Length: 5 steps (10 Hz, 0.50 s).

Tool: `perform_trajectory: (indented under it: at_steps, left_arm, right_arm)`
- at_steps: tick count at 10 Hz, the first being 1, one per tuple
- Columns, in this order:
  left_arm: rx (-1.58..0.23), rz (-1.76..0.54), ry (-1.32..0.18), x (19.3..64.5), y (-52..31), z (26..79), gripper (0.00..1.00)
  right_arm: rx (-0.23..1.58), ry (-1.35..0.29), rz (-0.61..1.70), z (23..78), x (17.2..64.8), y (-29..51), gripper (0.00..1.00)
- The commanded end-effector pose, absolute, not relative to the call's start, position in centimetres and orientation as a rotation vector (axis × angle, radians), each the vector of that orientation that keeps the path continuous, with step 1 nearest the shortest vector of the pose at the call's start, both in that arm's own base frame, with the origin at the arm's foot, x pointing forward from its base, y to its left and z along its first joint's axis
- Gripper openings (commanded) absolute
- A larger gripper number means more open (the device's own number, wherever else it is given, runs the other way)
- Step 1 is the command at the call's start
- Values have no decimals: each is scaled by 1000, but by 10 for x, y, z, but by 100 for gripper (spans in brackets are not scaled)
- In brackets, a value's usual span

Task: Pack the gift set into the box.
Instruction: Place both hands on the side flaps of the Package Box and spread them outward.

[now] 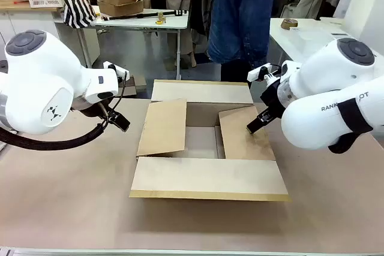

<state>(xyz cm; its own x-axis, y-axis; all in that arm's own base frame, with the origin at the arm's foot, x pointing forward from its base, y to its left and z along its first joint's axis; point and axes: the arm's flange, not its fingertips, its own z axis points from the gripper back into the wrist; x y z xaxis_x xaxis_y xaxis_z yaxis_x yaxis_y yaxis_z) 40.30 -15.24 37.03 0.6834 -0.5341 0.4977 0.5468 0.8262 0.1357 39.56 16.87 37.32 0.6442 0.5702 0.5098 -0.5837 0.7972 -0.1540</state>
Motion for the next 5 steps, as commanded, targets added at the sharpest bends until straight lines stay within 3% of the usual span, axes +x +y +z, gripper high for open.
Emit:
perform_trajectory:
  at_steps: [1, 5]
  left_arm:
    - [-24, -606, -550, 403, -152, 370, 100]
    - [-24, -606, -550, 403, -152, 370, 100]
  right_arm:
    - [25, -572, 657, 373, 396, 169, 100]
    - [25, -572, 657, 373, 396, 169, 100]
